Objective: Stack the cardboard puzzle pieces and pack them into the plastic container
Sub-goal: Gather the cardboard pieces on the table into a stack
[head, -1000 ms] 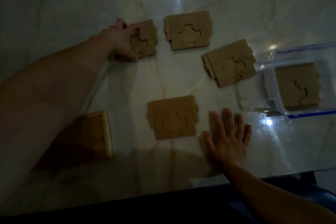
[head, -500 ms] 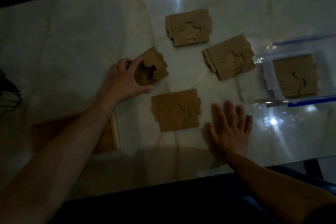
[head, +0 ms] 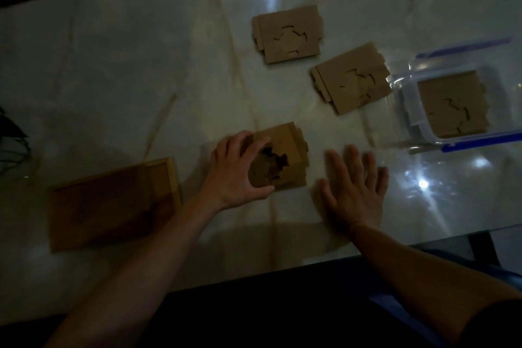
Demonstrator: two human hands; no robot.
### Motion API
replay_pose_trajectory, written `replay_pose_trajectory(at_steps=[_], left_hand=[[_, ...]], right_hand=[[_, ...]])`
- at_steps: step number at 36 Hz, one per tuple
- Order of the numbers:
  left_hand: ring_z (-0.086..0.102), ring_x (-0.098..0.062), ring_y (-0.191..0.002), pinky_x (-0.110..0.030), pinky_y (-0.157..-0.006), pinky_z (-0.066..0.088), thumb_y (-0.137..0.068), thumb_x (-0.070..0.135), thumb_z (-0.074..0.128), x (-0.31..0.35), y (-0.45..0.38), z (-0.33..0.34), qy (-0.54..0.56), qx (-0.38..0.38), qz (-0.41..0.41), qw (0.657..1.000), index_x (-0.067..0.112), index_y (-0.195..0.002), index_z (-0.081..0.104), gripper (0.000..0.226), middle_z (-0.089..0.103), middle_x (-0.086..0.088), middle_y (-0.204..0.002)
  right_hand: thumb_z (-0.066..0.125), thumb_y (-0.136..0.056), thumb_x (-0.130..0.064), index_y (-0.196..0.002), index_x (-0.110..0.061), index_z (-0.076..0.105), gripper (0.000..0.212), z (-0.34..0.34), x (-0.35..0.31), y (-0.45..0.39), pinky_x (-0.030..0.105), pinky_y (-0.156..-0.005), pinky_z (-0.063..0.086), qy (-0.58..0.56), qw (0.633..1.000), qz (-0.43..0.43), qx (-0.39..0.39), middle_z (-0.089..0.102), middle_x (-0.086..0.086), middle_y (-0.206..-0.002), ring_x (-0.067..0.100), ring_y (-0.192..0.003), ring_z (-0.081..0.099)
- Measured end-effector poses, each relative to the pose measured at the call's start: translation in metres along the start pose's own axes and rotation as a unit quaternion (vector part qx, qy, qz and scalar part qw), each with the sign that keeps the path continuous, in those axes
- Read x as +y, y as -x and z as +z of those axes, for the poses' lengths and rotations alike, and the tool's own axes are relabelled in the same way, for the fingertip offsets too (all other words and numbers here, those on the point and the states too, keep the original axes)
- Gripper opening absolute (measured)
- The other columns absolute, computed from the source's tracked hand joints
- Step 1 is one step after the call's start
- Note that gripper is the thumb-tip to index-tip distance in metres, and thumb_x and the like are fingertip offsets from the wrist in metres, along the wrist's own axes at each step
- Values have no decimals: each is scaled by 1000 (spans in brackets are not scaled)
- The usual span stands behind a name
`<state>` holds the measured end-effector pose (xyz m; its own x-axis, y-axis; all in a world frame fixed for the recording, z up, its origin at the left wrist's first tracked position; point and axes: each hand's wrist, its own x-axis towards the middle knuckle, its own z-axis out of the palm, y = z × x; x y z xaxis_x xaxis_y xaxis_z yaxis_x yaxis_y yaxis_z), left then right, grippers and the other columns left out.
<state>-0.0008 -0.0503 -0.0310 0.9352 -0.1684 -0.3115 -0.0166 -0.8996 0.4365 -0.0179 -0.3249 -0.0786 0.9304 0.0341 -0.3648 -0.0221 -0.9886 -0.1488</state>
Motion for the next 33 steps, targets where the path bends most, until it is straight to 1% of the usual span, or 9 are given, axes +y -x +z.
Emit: replay_pose_trajectory(at_steps=[3, 5, 9, 15, 22, 26, 31, 33], left_hand=[[16, -30, -134, -53, -110, 26, -58, 75, 58, 5, -2, 9, -21, 5, 19, 1000, 47, -144, 18, 99, 17, 4, -149], [17, -29, -131, -54, -109, 28, -58, 75, 57, 6, -3, 15, -42, 17, 34, 998, 45, -144, 20, 99, 18, 2, -148], [20, -33, -132, -57, -109, 29, -57, 78, 56, 3, -4, 21, -74, 18, 46, 996, 43, -145, 22, 101, 17, 0, -149], [21, -34, -134, -56, -109, 29, -55, 79, 56, 1, -6, 24, -103, 13, 50, 993, 42, -144, 25, 101, 17, -2, -151], [25, -35, -134, -58, -108, 31, -54, 80, 56, -1, -8, 24, -112, 22, 46, 992, 43, -144, 26, 102, 19, -3, -151], [24, -34, -133, -57, -107, 31, -53, 81, 55, -4, -9, 25, -122, 20, 50, 991, 43, -144, 26, 102, 19, -3, -152], [27, -35, -133, -57, -107, 31, -54, 82, 54, -6, -10, 27, -137, 24, 47, 989, 42, -144, 26, 103, 23, -5, -152], [26, -35, -134, -57, -108, 30, -55, 83, 53, -6, -10, 28, -138, 22, 47, 989, 43, -145, 25, 102, 23, -5, -153]], right_hand=[[21, -89, -73, -149, -52, -10, 71, 0, 0, 0, 41, -113, -25, 0, 1000, -4, 0, -10, -9, -164, 25, -149, -14], [21, -89, -72, -149, -52, -11, 70, -1, 0, 1, 40, -113, -25, -3, 1000, -6, 0, -11, -8, -164, 25, -149, -16], [22, -89, -71, -149, -52, -13, 72, -2, 0, 1, 44, -114, -21, -3, 1000, -8, -1, -16, -10, -163, 25, -149, -18], [27, -89, -69, -147, -53, -15, 73, 0, 1, 2, 49, -117, -14, -5, 1000, -4, 8, -12, -9, -163, 26, -150, -15], [25, -89, -69, -150, -51, -9, 72, 2, 2, 1, 47, -117, -12, -8, 1000, -8, 13, -8, -9, -164, 26, -150, -11], [24, -89, -70, -150, -51, -8, 71, 2, 1, 1, 45, -117, -14, -12, 1000, -7, 11, -9, -9, -164, 24, -150, -13], [23, -89, -70, -149, -51, -11, 72, 2, 1, 1, 47, -117, -13, -13, 1000, -8, 6, -14, -10, -162, 25, -150, -14], [23, -89, -70, -149, -51, -11, 71, 1, 1, 1, 47, -117, -12, -14, 1000, -7, 4, -13, -10, -163, 24, -150, -14]])
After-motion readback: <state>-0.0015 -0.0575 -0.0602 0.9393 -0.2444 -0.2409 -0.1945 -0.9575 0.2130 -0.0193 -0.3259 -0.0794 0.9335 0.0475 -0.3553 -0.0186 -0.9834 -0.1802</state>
